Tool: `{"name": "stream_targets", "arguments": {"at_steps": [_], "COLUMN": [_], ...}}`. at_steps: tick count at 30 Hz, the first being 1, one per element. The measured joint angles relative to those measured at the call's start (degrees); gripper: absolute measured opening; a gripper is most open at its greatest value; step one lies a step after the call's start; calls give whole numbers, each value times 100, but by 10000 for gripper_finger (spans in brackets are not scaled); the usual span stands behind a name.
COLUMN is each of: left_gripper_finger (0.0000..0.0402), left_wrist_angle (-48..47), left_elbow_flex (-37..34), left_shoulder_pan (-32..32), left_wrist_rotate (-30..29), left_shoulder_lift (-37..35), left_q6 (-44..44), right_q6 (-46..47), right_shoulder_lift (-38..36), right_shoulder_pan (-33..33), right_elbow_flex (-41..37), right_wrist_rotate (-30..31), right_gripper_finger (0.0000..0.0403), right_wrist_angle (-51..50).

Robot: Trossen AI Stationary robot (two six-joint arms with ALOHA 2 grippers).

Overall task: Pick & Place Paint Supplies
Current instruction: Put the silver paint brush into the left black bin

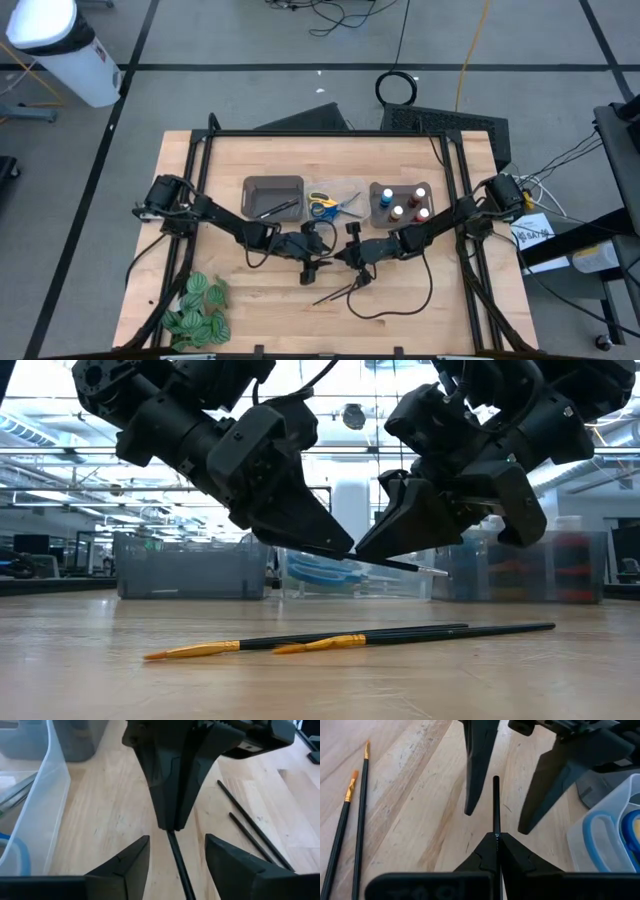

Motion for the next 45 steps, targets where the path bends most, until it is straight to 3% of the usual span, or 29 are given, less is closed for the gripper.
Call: {"name": "stream_targets", "arguments": {"at_steps": [10,15,21,29,32,40,45], "left_gripper_finger": [164,111,19,14,14,14,14], "left_wrist_angle": [-105,-107,-151,-134,-558,-2125,-3092], "left_elbow_flex": [0,0,-4,-4,-4,-3,-69], "left_shoulder_pan": [9,28,68,84,92,-182,-602], "left_wrist_rotate": [-9,-8,6,13,-41,-1310,-2425], "left_shoulder_lift": [0,0,0,-14,-278,-1932,-2891], "left_q6": [28,39,13,13,15,257,328], "right_q6": [-44,-44,-48,-109,-98,-284,-345], "right_shoulder_lift": [0,0,-7,-9,-138,-1002,-1348], "right_shoulder_pan": [0,0,0,7,109,700,965], "right_elbow_flex": [0,0,3,4,2,4,2], "right_wrist_rotate": [-1,1,9,-17,-20,-27,-33], "right_gripper_finger": [0,0,3,3,2,1,1], "right_wrist_angle": [120,120,135,328,337,377,294]}}
